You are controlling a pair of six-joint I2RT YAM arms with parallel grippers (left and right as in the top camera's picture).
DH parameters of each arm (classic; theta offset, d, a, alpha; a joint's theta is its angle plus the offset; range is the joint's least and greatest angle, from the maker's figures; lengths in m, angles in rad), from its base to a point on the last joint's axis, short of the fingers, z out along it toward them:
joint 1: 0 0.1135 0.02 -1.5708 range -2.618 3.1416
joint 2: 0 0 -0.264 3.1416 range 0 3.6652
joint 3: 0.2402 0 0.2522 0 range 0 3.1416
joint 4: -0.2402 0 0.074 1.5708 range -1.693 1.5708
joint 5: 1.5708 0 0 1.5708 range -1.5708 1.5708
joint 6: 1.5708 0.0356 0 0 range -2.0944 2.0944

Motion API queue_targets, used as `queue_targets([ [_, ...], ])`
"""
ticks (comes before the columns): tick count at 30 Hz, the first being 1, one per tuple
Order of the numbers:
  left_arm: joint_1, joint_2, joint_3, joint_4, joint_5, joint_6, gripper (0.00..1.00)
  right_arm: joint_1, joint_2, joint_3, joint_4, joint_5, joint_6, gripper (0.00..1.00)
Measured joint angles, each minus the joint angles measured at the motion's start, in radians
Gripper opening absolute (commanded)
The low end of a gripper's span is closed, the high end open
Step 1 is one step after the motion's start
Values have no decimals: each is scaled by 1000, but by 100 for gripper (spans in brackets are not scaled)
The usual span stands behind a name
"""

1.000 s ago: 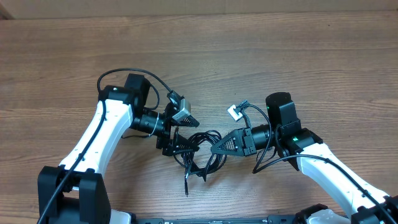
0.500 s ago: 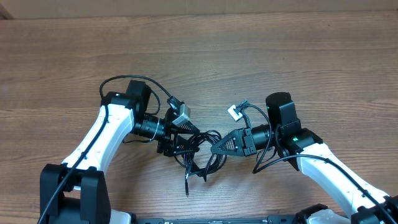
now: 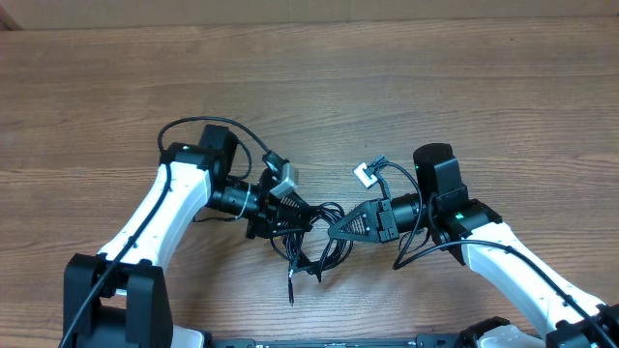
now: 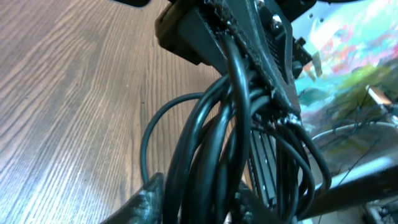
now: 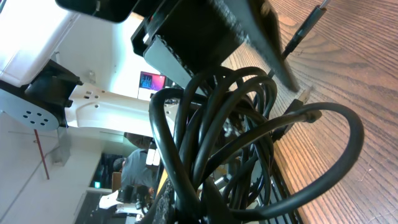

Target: Untangle cables

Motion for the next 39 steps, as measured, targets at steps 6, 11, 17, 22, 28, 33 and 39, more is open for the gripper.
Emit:
queue_targets([
  [6, -13, 0, -1, 9, -19, -3, 4, -1, 0, 0, -1, 1, 1, 4],
  [11, -10, 0, -1, 17, -43, -56, 4, -1, 0, 0, -1, 14, 1, 4],
  [17, 9, 0, -1, 19, -72, -141, 4, -1, 0, 0, -1, 83, 1, 7],
  [22, 43, 0, -3, 64, -98, -232, 4, 0, 0, 0, -19, 217, 1, 18],
  [28, 121, 0, -7, 163, -141, -410, 4, -1, 0, 0, -121, 454, 3, 62],
  [33, 126, 0, -8, 207, -154, -531, 4, -1, 0, 0, -142, 581, -3, 67],
  [39, 126, 0, -8, 274, -257, -747, 4, -1, 0, 0, -142, 601, -3, 77],
])
